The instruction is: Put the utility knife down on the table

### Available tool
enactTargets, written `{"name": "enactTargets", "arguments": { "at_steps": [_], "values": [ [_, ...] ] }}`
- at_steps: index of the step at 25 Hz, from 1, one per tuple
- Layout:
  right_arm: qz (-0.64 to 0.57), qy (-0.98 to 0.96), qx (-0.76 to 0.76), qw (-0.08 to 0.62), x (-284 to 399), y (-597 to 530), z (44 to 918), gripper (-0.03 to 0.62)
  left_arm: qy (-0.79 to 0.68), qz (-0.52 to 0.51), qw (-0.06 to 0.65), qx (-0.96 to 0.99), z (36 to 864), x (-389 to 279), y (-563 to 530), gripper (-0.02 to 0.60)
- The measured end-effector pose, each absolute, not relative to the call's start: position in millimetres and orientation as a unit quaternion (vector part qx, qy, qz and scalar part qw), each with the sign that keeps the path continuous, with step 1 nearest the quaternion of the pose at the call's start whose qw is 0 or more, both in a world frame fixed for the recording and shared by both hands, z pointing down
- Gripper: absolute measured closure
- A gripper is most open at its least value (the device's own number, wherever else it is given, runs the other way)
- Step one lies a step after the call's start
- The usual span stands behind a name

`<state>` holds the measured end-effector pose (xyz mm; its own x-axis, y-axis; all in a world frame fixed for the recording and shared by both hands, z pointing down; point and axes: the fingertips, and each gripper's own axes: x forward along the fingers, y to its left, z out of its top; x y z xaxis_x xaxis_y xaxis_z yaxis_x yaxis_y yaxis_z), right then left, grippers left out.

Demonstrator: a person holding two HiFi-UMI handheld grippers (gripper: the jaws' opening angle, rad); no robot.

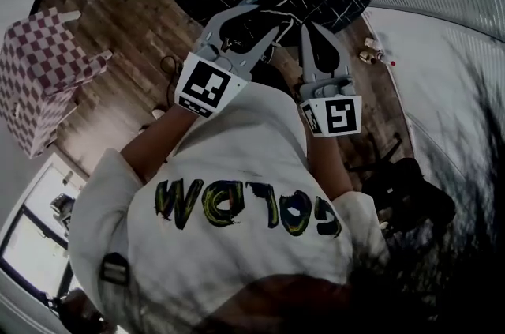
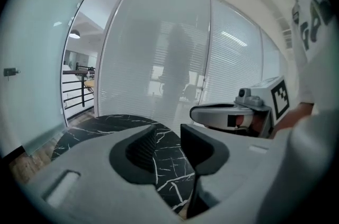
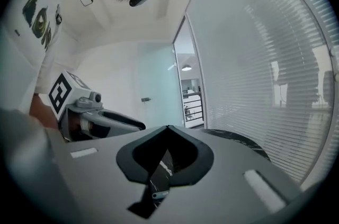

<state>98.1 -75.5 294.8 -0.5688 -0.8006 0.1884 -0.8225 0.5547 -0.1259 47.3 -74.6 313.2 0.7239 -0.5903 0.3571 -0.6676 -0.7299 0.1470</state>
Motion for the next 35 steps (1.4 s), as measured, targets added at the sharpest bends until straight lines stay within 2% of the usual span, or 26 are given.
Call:
{"name": "enactTargets", "arguments": {
  "at_steps": [8,15,22,35],
  "values": [
    [0.041,-0.888,0.457,0.021,95.0,-64.6,220.6,0.592,-0.333,0.074,0.082,0.937,240.5,56.7,-59.6,0.490],
    [0.009,-0.894,0.448,0.000,91.1,-62.8,175.6,0.592,-0.312,0.040,0.042,0.948,198.4,64.1,-55.6,0.578],
    [-0.024,-0.888,0.460,-0.008,92.0,-55.5,158.6,0.592,-0.303,-0.021,0.011,0.953,171.6,66.4,-47.9,0.580],
    [-0.003,-0.884,0.467,-0.017,94.5,-51.4,161.3,0.592,-0.297,-0.022,0.031,0.954,174.0,73.7,-47.7,0.579]
  ]
}}
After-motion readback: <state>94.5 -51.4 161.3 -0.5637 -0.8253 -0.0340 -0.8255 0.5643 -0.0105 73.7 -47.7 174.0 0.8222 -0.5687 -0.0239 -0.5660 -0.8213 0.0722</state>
